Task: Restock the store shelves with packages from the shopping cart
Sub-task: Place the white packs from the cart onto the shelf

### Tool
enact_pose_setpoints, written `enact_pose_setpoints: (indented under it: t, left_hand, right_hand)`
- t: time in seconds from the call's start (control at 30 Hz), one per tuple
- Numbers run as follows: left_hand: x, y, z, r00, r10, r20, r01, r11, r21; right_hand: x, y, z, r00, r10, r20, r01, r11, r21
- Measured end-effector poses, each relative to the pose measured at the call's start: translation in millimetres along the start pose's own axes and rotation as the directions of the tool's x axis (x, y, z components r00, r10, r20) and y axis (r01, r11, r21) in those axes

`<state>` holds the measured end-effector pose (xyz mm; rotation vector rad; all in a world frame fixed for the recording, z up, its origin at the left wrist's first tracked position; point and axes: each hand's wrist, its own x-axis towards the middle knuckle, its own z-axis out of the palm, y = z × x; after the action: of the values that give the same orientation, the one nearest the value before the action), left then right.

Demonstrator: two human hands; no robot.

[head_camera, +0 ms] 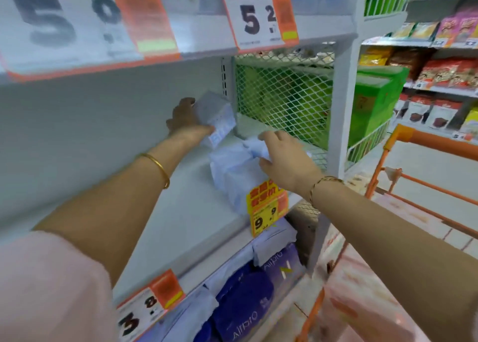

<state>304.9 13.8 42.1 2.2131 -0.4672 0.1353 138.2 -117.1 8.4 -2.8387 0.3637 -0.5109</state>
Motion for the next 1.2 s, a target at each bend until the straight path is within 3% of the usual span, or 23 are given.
enact_pose_setpoints:
  t: [0.2, 0.37, 0.5, 0.67, 0.77, 0.87, 0.93, 1.07, 1.2]
  left_hand:
    - [44.5, -34.3, 31.8, 0.970, -0.009, 0.244, -0.040, 0.980, 0.195]
    - [39.3, -47.3, 47.2, 0.938, -0.006, 0.348, -0.025, 0.996, 0.086]
    - [36.9, -49.8, 49.2, 0.923, -0.048, 0.382, 0.049, 0.999, 0.007]
    - [31.8, -46.6, 47.6, 0.925, -0.099, 0.368, 0.077, 0.994, 0.072]
    - [20.6, -37.7, 41.7, 0.960, -0.096, 0.265, 0.064, 0.990, 0.126]
    - [-11.0, -12.2, 33.8, 0.998, 0.054, 0.017, -0.056, 0.989, 0.138]
    - [-42.4, 9.6, 33.0, 0.982, 0.186, -0.038, -0.185, 0.982, 0.041]
    - [-118.8, 55.0, 52.5, 0.904, 0.420, 0.086, -0.404, 0.901, -0.156]
    - [-198.2, 96.0, 92.0, 0.754, 0.525, 0.395, -0.479, 0.851, -0.216]
  right_hand:
    - [8.7, 9.3, 25.1, 0.999, 0.018, 0.039, -0.016, 0.999, -0.046]
    - [8.0, 10.6, 32.3, 1.000, 0.018, 0.023, -0.016, 0.995, -0.096]
    - [9.3, 9.3, 31.6, 0.999, 0.038, 0.027, -0.036, 0.996, -0.080]
    - [9.1, 5.3, 27.9, 0.997, 0.059, 0.050, -0.056, 0.997, -0.057]
    - [-0.3, 5.9, 12.4, 0.998, 0.057, 0.028, -0.056, 0.998, -0.022]
    - [-28.3, 16.8, -15.5, 0.998, 0.062, 0.026, -0.063, 0.998, 0.013]
    - [-57.2, 26.8, -37.5, 0.998, 0.062, 0.008, -0.063, 0.997, 0.054]
    - [-131.7, 48.7, -82.1, 0.986, 0.162, -0.035, -0.158, 0.984, 0.086]
    - [-207.8, 97.6, -106.4, 0.906, 0.421, 0.043, -0.423, 0.905, 0.050]
